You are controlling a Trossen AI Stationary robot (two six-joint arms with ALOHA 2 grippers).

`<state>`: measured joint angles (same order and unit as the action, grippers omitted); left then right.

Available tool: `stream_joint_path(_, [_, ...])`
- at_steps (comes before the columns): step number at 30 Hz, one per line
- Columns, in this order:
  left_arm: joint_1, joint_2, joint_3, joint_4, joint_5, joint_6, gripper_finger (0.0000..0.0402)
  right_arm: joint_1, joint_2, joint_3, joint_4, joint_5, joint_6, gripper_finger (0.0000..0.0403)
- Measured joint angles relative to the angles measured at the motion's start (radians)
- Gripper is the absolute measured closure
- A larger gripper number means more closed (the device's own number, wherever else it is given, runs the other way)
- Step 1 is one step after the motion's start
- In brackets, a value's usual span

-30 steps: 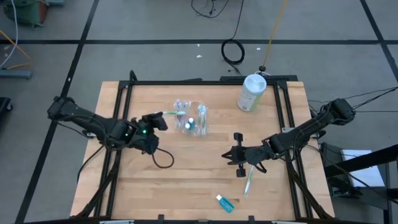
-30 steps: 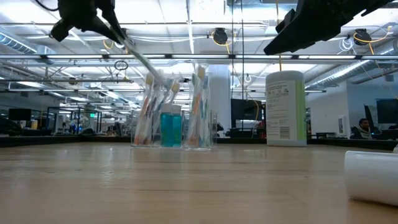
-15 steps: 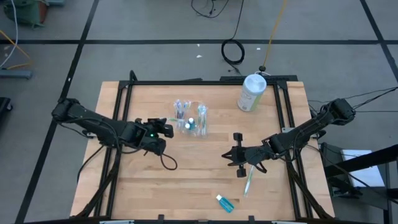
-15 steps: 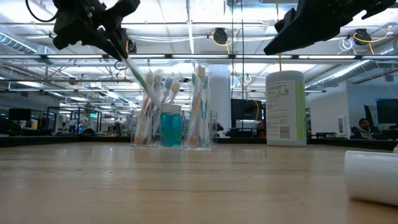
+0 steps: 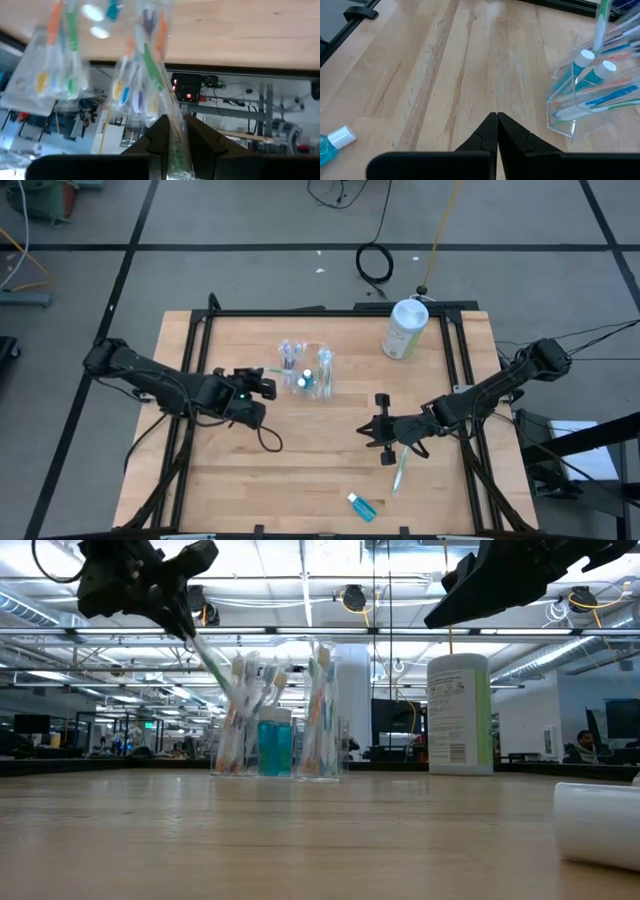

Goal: Pick & Place toothbrushing station
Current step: Put the left green toothbrush into the transparent organizer

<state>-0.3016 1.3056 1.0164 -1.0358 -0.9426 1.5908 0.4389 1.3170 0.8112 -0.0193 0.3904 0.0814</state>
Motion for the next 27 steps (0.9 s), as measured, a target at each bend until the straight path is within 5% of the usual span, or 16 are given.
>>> stream_joint_path(17, [0.006, 0.010, 0.000, -0.044, 0.059, -0.048, 0.0346, 0.000, 0.000, 0.000, 0.000, 0.000, 0.000, 0.0403])
stream_joint_path(27, [0.070, 0.010, 0.000, 0.161, 0.062, -0.131, 0.0341, 0.000, 0.000, 0.000, 0.000, 0.000, -0.001, 0.0403])
